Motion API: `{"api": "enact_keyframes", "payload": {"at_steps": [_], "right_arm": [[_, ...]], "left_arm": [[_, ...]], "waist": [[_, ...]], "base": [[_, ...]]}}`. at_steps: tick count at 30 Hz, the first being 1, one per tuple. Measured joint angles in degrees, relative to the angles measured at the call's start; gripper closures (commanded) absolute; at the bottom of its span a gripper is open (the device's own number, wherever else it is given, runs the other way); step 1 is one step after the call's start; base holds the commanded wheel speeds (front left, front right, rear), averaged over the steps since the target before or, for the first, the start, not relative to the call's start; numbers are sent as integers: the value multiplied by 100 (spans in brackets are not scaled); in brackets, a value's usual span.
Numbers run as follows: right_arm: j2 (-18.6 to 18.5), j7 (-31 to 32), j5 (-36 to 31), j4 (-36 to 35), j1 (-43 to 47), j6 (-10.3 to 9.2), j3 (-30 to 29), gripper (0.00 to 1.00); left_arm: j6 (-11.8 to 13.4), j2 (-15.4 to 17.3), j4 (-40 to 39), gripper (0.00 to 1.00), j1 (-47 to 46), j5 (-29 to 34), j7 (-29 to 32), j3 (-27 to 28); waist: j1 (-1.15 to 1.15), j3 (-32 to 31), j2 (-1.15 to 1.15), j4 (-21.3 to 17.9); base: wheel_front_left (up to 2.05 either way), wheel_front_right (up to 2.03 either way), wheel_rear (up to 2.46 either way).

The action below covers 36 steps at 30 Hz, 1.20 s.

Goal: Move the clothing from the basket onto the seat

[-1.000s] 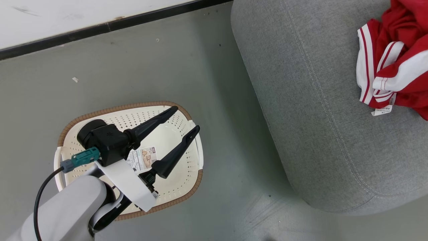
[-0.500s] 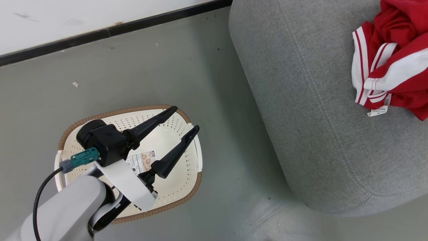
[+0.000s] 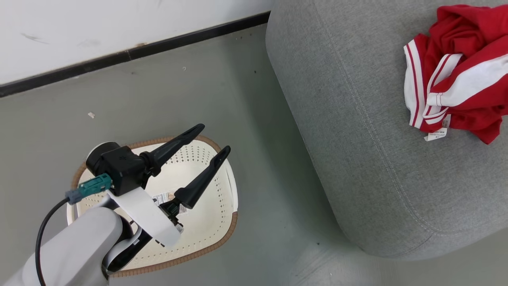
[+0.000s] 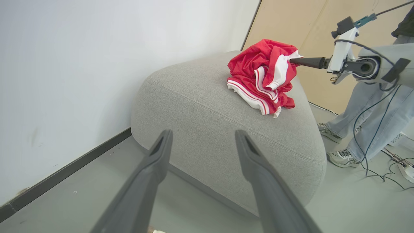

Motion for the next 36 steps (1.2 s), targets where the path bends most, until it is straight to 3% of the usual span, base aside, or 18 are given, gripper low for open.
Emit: {"api": "enact_keyframes", "payload": {"at_steps": [19,36], "right_arm": [[-259,-214,96,-479,329,0,45,0],[-244,-393,47,-1239,394,0,535,0]], "left_arm": [[11,-120,309,0,267,-211,-220,253],[324,-169,604,0,795,-409,-315,843]], "waist": [[0,-695,0,-77],[0,-1325,0,187]], "base": [[0,0,0],[0,0,0]]}}
